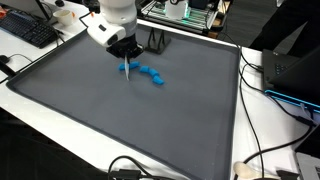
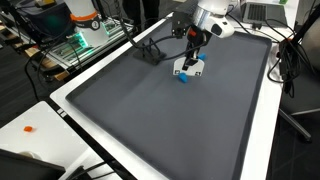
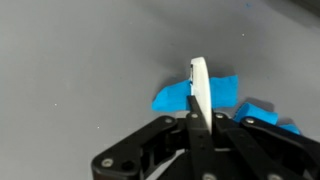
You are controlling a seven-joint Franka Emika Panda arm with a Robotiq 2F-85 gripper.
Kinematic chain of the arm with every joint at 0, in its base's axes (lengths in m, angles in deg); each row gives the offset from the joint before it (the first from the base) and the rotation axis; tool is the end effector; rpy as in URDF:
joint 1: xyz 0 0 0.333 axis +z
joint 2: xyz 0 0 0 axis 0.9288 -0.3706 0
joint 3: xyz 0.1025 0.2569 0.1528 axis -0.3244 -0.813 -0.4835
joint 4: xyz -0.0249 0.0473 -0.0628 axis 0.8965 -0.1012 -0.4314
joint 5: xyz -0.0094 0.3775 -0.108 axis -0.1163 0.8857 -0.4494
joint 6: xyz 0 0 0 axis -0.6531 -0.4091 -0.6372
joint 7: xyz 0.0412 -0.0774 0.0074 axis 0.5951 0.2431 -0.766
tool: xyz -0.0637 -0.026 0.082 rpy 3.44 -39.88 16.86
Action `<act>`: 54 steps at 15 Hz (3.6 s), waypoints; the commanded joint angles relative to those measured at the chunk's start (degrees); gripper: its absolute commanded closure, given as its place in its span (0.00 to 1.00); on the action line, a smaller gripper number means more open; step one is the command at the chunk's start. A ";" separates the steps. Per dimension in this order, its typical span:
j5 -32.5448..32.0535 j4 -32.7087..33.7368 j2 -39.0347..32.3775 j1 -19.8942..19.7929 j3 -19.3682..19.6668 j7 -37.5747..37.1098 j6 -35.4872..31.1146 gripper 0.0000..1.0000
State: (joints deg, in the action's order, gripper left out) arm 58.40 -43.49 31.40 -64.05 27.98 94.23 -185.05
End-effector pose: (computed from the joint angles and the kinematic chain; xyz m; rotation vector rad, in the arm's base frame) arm 0.6212 0.0511 0.2300 2.8303 0.8079 -0.3069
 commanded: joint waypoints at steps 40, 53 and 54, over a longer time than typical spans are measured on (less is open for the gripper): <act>31.56 -33.16 32.55 -2.89 1.00 -53.24 -3.84 0.99; 38.91 -41.92 32.71 -2.85 0.03 -70.33 -15.94 0.99; 39.95 -42.17 32.58 -2.87 0.05 -70.77 -16.38 0.99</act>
State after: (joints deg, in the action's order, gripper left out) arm 94.97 -83.55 63.09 -66.93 28.13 24.99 -199.23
